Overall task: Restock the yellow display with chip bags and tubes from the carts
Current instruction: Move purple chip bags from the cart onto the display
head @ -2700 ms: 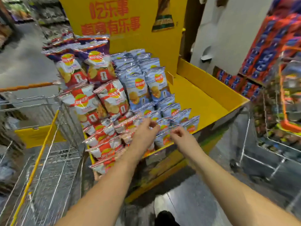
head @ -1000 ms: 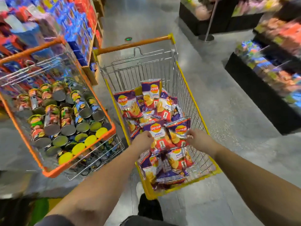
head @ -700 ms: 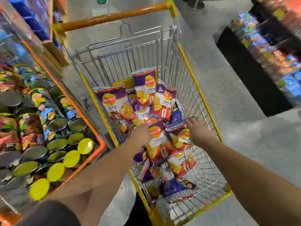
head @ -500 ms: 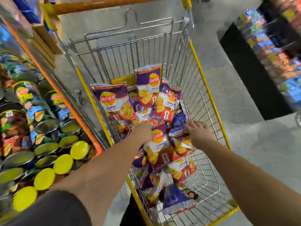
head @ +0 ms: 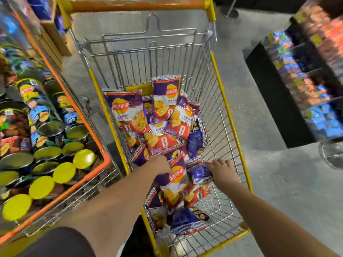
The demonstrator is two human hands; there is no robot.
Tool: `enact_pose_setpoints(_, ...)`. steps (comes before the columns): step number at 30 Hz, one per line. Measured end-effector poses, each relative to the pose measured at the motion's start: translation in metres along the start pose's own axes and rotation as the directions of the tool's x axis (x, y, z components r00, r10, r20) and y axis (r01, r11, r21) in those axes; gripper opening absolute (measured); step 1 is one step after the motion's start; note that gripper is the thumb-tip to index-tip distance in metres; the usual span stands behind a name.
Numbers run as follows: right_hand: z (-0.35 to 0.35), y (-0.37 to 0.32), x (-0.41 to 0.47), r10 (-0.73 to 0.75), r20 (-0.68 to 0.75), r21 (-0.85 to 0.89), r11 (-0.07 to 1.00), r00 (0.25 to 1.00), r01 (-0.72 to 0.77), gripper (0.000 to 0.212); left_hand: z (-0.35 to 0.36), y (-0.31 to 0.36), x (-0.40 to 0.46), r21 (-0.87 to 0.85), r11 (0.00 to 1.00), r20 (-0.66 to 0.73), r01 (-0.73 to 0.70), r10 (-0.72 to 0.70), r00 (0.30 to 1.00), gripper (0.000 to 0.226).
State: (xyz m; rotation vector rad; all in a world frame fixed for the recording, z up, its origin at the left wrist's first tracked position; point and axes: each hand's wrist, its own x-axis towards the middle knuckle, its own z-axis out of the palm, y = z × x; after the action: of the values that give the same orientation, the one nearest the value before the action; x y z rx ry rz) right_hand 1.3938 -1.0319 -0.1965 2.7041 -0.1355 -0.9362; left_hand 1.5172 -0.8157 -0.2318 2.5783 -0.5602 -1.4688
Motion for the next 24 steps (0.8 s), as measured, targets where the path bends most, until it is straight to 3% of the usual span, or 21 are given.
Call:
enact_pose_setpoints(2,0.001,0.003,-0.010,-0.003,0.018,0.084,0.997,1.000,0.001,0.049,0.009,0.008,-0.020,-0.033,0.999,-0.041,-0.016,0.015,0.999,0.046)
enact_pose_setpoints(5,-0.009,0.012,-0.032,0.000,-0.049,0.189,0.982,0.999,0.009,0.029,0.020,0.020,-0.055,-0.052,0.999,-0.160,0.000,-0.009,0.987,0.046)
enact_pose_setpoints(10,-0.033,0.041,-0.080,0.014,-0.137,0.408,0.912,0.990,0.043,0.046,0.029,0.047,-0.140,-0.152,0.986,-0.420,0.071,-0.129,0.898,0.037)
enact_pose_setpoints(13,-0.053,0.053,-0.108,0.002,-0.242,0.431,0.896,0.970,0.106,0.035,0.033,0.066,-0.191,-0.181,0.979,-0.564,0.091,-0.179,0.806,0.032)
enact_pose_setpoints(18,-0.109,0.056,-0.162,-0.052,-0.465,0.407,0.874,0.884,0.266,0.027,0.045,0.084,-0.294,-0.228,0.965,-0.769,0.127,-0.259,0.584,0.029)
enact_pose_setpoints(24,-0.181,0.011,-0.231,-0.202,-0.665,0.210,0.874,0.719,0.439,0.042,0.081,0.053,-0.416,-0.371,0.905,-0.837,0.210,-0.423,0.347,0.030)
